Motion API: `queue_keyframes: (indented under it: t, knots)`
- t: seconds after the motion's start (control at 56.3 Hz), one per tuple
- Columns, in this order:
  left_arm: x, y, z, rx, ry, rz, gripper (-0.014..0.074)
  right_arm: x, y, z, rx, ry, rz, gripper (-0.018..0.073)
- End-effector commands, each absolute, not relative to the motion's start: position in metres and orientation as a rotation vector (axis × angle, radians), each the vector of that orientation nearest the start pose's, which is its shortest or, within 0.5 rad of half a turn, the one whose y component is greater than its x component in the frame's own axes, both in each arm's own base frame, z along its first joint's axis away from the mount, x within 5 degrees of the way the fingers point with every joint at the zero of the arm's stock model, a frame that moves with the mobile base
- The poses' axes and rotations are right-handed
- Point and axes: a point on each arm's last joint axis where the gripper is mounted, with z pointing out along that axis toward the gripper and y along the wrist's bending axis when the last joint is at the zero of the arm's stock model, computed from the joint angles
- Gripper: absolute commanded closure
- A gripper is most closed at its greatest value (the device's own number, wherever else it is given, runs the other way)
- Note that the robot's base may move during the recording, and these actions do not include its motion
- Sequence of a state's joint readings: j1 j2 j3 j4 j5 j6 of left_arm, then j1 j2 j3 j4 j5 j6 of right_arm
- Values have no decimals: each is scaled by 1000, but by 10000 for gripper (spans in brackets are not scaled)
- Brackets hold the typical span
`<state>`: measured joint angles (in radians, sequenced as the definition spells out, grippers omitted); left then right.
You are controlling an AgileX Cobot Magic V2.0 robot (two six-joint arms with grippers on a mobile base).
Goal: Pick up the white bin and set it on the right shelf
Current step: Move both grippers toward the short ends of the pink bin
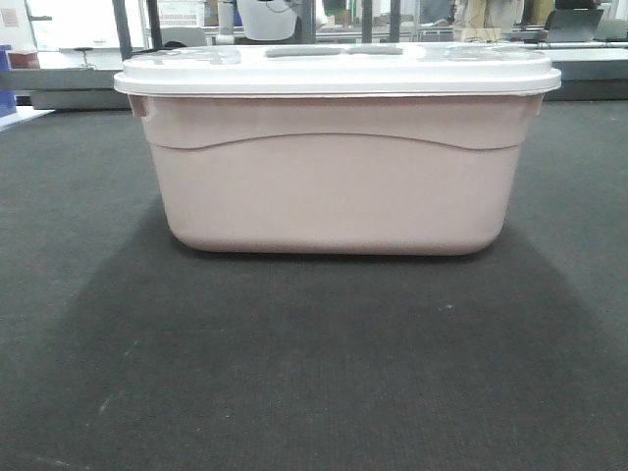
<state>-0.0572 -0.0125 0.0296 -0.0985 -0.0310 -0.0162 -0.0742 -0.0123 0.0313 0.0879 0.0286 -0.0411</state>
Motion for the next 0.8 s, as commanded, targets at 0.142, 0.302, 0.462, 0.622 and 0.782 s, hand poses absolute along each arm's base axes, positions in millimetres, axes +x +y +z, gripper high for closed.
queue_keyframes:
  t: [0.142,0.302,0.462,0.622,0.782]
  knots:
    - [47,-1,248,-54,1218,-149,713,43,-5,255,90,1191,-37,482]
    - [35,-2,307,57,1232,-29,709,27,-3,309,79,1103,-33,482]
    - [29,-1,368,49,1321,-27,706,22,-2,358,73,1097,-28,463]
    - [49,-2,401,44,1453,-37,594,36,-3,390,73,1137,-26,267]
    - [81,-7,408,16,1578,-121,352,66,-5,399,78,1242,-24,-25]
